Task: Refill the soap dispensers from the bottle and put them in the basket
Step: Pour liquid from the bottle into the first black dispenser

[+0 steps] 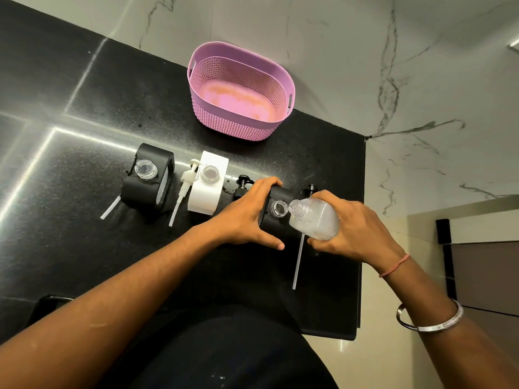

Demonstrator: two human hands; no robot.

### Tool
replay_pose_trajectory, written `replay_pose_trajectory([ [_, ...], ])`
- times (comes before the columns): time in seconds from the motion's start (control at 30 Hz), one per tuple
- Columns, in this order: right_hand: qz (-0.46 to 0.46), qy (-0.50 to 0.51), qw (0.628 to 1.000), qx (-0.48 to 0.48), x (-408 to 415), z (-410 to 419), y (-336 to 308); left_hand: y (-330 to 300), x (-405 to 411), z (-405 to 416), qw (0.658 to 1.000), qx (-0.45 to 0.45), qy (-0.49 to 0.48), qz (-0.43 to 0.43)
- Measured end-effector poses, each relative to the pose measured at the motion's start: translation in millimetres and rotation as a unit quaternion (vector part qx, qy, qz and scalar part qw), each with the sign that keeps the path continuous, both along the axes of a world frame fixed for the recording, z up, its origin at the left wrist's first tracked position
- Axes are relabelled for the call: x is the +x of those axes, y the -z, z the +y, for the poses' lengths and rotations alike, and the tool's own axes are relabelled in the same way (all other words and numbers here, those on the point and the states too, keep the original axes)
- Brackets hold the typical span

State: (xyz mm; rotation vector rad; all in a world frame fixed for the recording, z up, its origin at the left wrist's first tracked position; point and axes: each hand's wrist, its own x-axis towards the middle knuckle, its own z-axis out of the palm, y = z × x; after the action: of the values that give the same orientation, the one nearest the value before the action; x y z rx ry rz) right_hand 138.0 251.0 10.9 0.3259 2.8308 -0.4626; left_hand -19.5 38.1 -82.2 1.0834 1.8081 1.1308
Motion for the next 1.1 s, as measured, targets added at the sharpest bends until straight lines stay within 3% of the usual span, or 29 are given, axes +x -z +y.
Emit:
replay_pose_trajectory([
  [1.1,-0.056,-0.046,0.995,0.065,-14.0,-6.6,-22.4,2.5,-1.2,1.1,1.000,0.006,0.001,-0.005],
])
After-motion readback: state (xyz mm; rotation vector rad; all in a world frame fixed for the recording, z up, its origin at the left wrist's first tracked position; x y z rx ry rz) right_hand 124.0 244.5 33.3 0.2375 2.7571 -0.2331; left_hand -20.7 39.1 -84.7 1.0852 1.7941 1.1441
